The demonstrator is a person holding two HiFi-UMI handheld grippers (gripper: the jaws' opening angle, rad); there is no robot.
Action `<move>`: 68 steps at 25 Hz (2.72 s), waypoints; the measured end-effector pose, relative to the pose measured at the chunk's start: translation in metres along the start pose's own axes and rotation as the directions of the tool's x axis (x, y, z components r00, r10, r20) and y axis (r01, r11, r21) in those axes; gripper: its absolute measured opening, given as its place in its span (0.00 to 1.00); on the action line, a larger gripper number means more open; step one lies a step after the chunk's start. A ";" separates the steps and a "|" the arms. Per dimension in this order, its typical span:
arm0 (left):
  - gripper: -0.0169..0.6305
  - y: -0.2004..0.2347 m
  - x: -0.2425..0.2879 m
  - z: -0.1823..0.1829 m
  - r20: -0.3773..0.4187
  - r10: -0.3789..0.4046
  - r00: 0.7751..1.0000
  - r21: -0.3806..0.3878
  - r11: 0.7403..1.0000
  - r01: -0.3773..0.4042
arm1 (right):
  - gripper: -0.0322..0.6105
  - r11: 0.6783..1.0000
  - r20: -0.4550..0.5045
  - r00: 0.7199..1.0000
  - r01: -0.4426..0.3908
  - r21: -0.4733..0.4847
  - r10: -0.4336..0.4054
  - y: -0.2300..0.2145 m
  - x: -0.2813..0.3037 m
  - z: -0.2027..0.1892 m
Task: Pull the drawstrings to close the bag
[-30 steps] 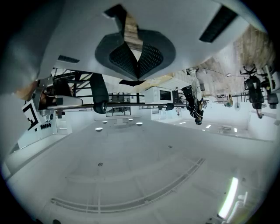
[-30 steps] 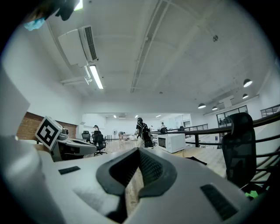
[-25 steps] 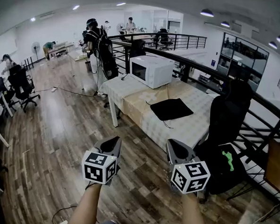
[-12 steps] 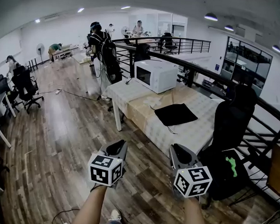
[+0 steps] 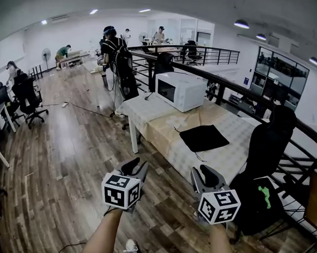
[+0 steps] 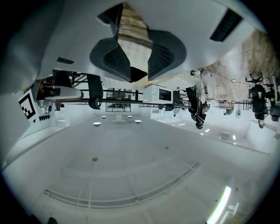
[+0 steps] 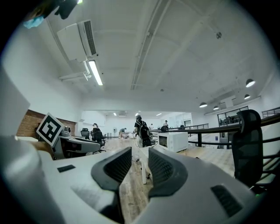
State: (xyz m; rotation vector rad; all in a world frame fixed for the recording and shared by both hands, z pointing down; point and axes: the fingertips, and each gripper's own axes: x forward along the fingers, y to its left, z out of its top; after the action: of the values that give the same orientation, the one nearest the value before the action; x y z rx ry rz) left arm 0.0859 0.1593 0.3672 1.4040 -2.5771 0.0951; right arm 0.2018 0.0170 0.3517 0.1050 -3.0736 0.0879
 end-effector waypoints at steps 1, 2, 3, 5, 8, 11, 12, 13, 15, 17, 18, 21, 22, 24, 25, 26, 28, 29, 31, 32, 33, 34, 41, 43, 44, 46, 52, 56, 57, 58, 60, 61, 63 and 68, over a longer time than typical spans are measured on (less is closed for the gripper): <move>0.22 0.007 0.005 0.002 0.000 -0.003 1.000 0.001 1.000 0.003 | 0.22 1.000 -0.002 1.000 0.004 0.000 -0.004 0.000 0.008 0.001; 0.23 0.015 0.011 0.004 -0.001 -0.006 1.000 0.000 1.000 0.006 | 0.23 1.000 -0.004 1.000 0.008 -0.001 -0.008 0.000 0.017 0.001; 0.24 0.024 0.016 0.006 -0.002 -0.008 1.000 0.000 1.000 0.008 | 0.24 1.000 -0.006 1.000 0.012 0.000 -0.012 0.001 0.026 0.002; 0.25 0.043 0.027 0.009 -0.006 -0.013 1.000 -0.003 1.000 0.013 | 0.25 1.000 -0.009 1.000 0.022 0.005 -0.022 0.002 0.045 0.004; 0.26 0.069 0.046 0.015 -0.007 -0.029 1.000 -0.006 1.000 0.029 | 0.28 0.999 -0.015 0.999 0.042 0.010 -0.042 0.004 0.072 0.004; 0.29 0.093 0.064 0.020 -0.010 -0.051 0.999 -0.011 0.999 0.051 | 0.31 0.997 -0.021 0.997 0.073 0.015 -0.072 0.004 0.095 0.006; 0.29 0.100 0.069 0.022 -0.013 -0.061 0.998 -0.012 0.998 0.061 | 0.32 0.996 -0.023 0.996 0.085 0.020 -0.084 0.005 0.102 0.006; 0.30 0.107 0.075 0.023 -0.015 -0.073 0.997 -0.012 0.997 0.073 | 0.33 0.995 -0.025 0.995 0.098 0.025 -0.097 0.005 0.109 0.006; 0.32 0.120 0.086 0.026 -0.017 -0.099 0.995 -0.010 0.995 0.098 | 0.34 0.992 -0.030 0.992 0.126 0.028 -0.125 0.006 0.121 0.006; 0.33 0.131 0.097 0.028 -0.016 -0.124 0.992 -0.009 0.992 0.123 | 0.35 0.988 -0.033 0.988 0.155 0.028 -0.154 0.006 0.132 0.007; 0.34 0.136 0.102 0.029 -0.017 -0.136 0.991 -0.009 0.991 0.136 | 0.36 0.985 -0.035 0.985 0.168 0.028 -0.167 0.006 0.136 0.008; 0.36 0.147 0.116 0.030 -0.026 -0.178 0.984 -0.015 0.984 0.177 | 0.38 0.978 -0.045 0.978 0.205 0.027 -0.204 0.006 0.147 0.008; 0.36 0.150 0.121 0.030 -0.029 -0.190 0.981 -0.017 0.982 0.190 | 0.39 0.976 -0.047 0.976 0.216 0.028 -0.214 0.006 0.150 0.007; 0.37 0.156 0.129 0.030 -0.030 -0.209 0.978 -0.018 0.978 0.208 | 0.39 0.972 -0.051 0.971 0.235 0.029 -0.233 0.006 0.157 0.006; 0.37 0.159 0.133 0.030 -0.029 -0.216 0.976 -0.017 0.976 0.216 | 0.39 0.969 -0.053 0.969 0.244 0.027 -0.242 0.006 0.160 0.006; 0.38 0.161 0.136 0.030 -0.029 -0.222 0.975 -0.013 0.975 0.222 | 0.39 0.967 -0.054 0.967 0.252 0.026 -0.251 0.006 0.162 0.005; 0.38 0.164 0.141 0.030 -0.030 -0.233 0.972 0.000 0.973 0.233 | 0.40 0.964 -0.053 0.963 0.265 0.025 -0.263 0.006 0.166 0.005; 0.38 0.164 0.144 0.030 -0.031 -0.237 0.971 0.006 0.971 0.238 | 0.41 0.963 -0.052 0.962 0.269 0.025 -0.267 0.005 0.168 0.005; 0.38 0.163 0.148 0.030 -0.036 -0.247 0.968 0.015 0.969 0.247 | 0.41 0.961 -0.051 0.960 0.276 0.028 -0.275 0.004 0.170 0.005; 0.38 0.163 0.150 0.029 -0.039 -0.250 0.967 0.019 0.968 0.251 | 0.41 0.959 -0.050 0.959 0.281 0.031 -0.279 0.003 0.170 0.004; 0.38 0.162 0.153 0.029 -0.041 -0.253 0.966 0.024 0.967 0.254 | 0.41 0.957 -0.049 0.957 0.287 0.034 -0.285 0.001 0.170 0.004; 0.38 0.162 0.155 0.029 -0.042 -0.256 0.966 0.028 0.966 0.257 | 0.41 0.955 -0.047 0.955 0.294 0.036 -0.293 -0.001 0.170 0.004; 0.38 0.159 0.180 0.026 -0.059 -0.274 0.960 0.048 0.960 0.277 | 0.41 0.935 -0.033 0.937 0.350 0.054 -0.348 -0.032 0.172 -0.001; 0.38 0.158 0.191 0.026 -0.062 -0.279 0.958 0.050 0.958 0.282 | 0.41 0.932 -0.035 0.934 0.357 0.053 -0.356 -0.040 0.175 -0.004; 0.38 0.156 0.196 0.026 -0.064 -0.283 0.957 0.052 0.957 0.287 | 0.41 0.931 -0.037 0.932 0.361 0.054 -0.360 -0.045 0.177 -0.006; 0.38 0.153 0.209 0.025 -0.068 -0.293 0.954 0.060 0.953 0.297 | 0.41 0.928 -0.040 0.930 0.367 0.063 -0.365 -0.054 0.184 -0.011; 0.38 0.142 0.266 0.029 -0.083 -0.316 0.945 0.073 0.944 0.322 | 0.41 0.922 -0.049 0.925 0.380 0.075 -0.377 -0.100 0.213 -0.018; 0.38 0.135 0.310 0.034 -0.093 -0.324 0.941 0.075 0.941 0.331 | 0.41 0.915 -0.053 0.919 0.395 0.084 -0.392 -0.139 0.232 -0.019; 0.38 0.132 0.322 0.035 -0.097 -0.327 0.940 0.074 0.939 0.335 | 0.41 0.913 -0.057 0.917 0.399 0.085 -0.395 -0.149 0.237 -0.020; 0.38 0.128 0.334 0.036 -0.102 -0.332 0.938 0.072 0.938 0.339 | 0.41 0.911 -0.061 0.915 0.404 0.087 -0.400 -0.160 0.241 -0.020; 0.38 0.119 0.358 0.036 -0.113 -0.343 0.933 0.066 0.934 0.351 | 0.41 0.905 -0.069 0.909 0.415 0.091 -0.410 -0.182 0.247 -0.022; 0.38 0.114 0.370 0.037 -0.117 -0.349 0.930 0.064 0.932 0.357 | 0.41 0.903 -0.073 0.907 0.420 0.093 -0.414 -0.193 0.250 -0.022; 0.38 0.102 0.395 0.040 -0.123 -0.361 0.924 0.061 0.927 0.371 | 0.41 0.899 -0.081 0.903 0.428 0.093 -0.421 -0.216 0.255 -0.022; 0.38 0.074 0.453 0.050 -0.136 -0.400 0.906 0.059 0.910 0.411 | 0.41 0.890 -0.101 0.892 0.449 0.080 -0.441 -0.265 0.270 -0.021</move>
State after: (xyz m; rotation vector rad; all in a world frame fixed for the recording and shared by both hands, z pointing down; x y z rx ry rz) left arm -0.2213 -0.1812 0.4166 1.8731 -2.1538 0.2214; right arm -0.0471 -0.2639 0.4052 0.7859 -2.8753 0.2172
